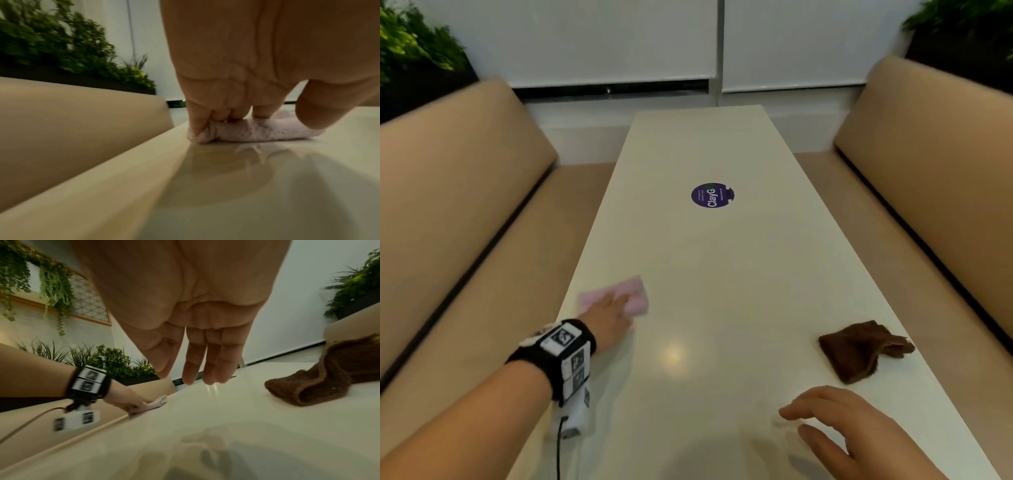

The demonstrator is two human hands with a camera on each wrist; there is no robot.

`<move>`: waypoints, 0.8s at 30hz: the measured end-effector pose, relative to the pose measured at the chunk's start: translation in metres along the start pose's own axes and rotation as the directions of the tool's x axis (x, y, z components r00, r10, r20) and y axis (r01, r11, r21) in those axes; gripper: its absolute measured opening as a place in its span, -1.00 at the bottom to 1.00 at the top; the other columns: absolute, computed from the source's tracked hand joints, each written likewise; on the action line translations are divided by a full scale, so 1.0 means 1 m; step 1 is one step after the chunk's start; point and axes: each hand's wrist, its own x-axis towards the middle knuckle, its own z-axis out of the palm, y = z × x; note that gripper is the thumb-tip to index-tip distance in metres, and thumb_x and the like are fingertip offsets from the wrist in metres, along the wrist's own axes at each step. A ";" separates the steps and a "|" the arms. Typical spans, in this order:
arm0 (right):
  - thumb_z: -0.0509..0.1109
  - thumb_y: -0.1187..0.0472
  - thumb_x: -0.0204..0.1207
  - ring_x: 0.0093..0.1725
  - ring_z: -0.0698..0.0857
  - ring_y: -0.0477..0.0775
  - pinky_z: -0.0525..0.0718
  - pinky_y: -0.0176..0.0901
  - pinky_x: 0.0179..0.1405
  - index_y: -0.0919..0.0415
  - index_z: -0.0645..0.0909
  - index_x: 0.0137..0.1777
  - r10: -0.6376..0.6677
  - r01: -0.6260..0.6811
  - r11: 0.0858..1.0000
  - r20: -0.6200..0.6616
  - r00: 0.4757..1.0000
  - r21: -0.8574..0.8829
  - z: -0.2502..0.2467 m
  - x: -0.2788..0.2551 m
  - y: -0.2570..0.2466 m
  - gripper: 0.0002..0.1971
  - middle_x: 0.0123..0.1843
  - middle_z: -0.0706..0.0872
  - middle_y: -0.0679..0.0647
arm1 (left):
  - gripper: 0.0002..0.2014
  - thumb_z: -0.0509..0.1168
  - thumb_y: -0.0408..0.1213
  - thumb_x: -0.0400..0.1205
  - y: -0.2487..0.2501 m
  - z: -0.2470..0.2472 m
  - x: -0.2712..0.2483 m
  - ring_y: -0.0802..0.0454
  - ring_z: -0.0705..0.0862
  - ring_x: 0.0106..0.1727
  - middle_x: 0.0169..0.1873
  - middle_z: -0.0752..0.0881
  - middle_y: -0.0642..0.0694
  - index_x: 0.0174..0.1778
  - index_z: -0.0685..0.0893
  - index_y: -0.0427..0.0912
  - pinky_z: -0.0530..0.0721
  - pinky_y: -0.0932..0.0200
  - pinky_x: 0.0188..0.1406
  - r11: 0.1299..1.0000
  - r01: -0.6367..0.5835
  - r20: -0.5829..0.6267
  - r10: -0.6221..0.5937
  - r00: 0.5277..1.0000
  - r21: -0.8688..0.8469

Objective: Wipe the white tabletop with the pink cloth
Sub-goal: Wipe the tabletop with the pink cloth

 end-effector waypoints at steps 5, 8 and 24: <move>0.53 0.02 0.37 0.07 0.59 -0.57 0.42 -0.71 0.14 -0.52 0.58 0.03 0.028 -0.029 0.999 0.042 0.999 0.016 0.009 -0.005 -0.001 -0.63 0.05 0.60 -0.59 | -0.41 0.00 -0.13 0.74 -0.019 -0.013 0.051 -0.26 0.29 0.55 0.61 0.09 -0.28 0.65 -0.05 -0.21 0.33 -0.02 0.49 0.981 0.193 -0.060 -0.193 0.979 -0.007; 0.15 -0.46 0.37 0.10 0.57 -0.58 0.40 -0.73 0.14 -0.61 0.53 -0.01 0.045 -0.047 0.998 0.057 0.997 0.041 0.010 -0.009 -0.002 -0.76 0.10 0.57 -0.60 | -0.46 -0.03 -0.18 0.75 0.012 -0.018 0.053 -0.28 0.32 0.53 0.60 0.11 -0.29 0.64 -0.02 -0.18 0.36 -0.05 0.46 0.993 0.121 -0.064 -0.120 0.991 0.013; -0.40 -0.69 -0.01 0.34 0.34 -0.56 0.36 -0.72 0.19 -0.81 0.36 -0.03 -0.034 0.035 0.999 0.136 0.990 -0.007 0.016 0.007 -0.021 -0.36 0.33 0.19 -0.72 | -0.41 0.12 -0.14 0.73 -0.046 0.037 -0.082 -0.16 0.02 0.67 0.67 -0.01 -0.17 0.66 0.06 -0.08 0.09 0.02 0.60 0.945 0.071 -0.133 -0.119 0.984 -0.320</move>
